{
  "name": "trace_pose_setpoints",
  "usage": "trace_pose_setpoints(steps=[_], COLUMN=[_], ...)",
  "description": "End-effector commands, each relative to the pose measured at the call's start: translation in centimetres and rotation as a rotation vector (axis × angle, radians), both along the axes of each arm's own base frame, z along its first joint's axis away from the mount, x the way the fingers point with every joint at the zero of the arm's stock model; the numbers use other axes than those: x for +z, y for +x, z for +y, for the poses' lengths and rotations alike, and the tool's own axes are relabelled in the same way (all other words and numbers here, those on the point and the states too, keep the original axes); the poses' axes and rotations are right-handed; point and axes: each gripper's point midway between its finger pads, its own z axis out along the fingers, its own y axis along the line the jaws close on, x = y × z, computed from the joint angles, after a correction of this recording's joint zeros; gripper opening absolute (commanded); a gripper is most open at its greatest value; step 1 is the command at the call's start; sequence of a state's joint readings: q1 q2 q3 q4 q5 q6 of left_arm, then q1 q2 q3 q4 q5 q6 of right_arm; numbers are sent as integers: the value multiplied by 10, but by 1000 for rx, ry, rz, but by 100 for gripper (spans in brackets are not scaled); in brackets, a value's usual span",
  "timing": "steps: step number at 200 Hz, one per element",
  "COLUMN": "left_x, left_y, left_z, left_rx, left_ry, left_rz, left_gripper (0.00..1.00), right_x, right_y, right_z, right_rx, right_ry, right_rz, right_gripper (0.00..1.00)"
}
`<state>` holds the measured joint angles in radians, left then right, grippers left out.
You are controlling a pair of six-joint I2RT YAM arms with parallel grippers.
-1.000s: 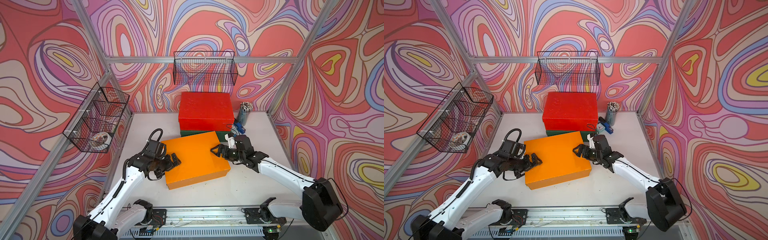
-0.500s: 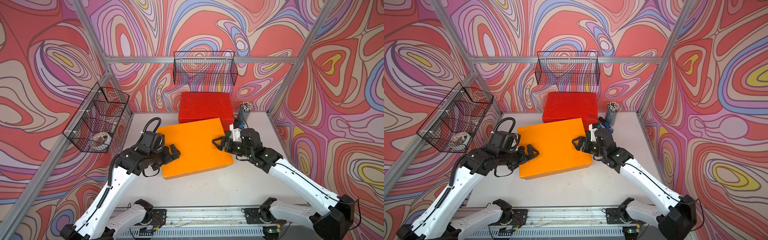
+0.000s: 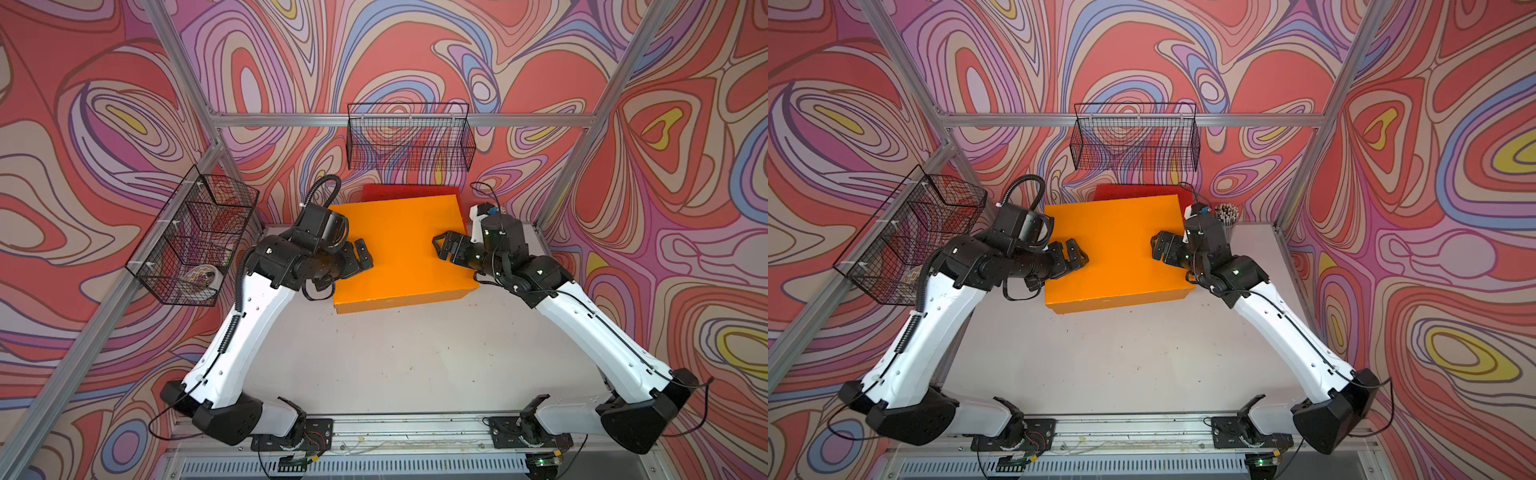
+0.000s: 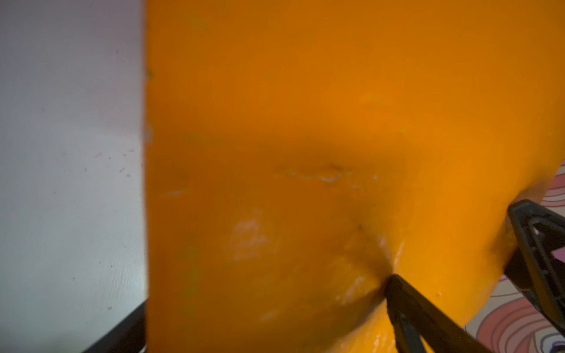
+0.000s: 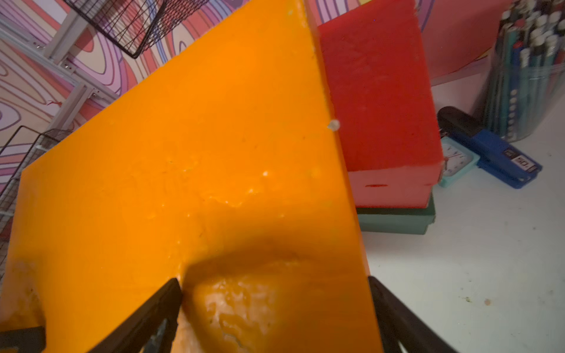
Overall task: Stack the shoeboxes
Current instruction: Pick up the shoebox from the center of the board.
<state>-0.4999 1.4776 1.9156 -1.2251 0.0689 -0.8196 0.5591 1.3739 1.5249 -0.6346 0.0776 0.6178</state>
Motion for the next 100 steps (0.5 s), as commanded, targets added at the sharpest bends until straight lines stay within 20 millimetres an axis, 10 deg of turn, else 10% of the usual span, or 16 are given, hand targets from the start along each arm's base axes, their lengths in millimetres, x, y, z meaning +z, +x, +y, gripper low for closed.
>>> trace_pose_setpoints(steps=[1,100], left_x=[58,52], left_y=[25,140], left_z=[-110,-146], left_rx=[-302,-310], left_ry=[-339,-462], left_rz=[-121,-144], left_gripper=[99,100], right_x=[44,34], right_y=[-34,88], right_z=[94,42], right_rx=[386,235], right_ry=[189,233], right_rz=[-24,62], right_gripper=[92,90])
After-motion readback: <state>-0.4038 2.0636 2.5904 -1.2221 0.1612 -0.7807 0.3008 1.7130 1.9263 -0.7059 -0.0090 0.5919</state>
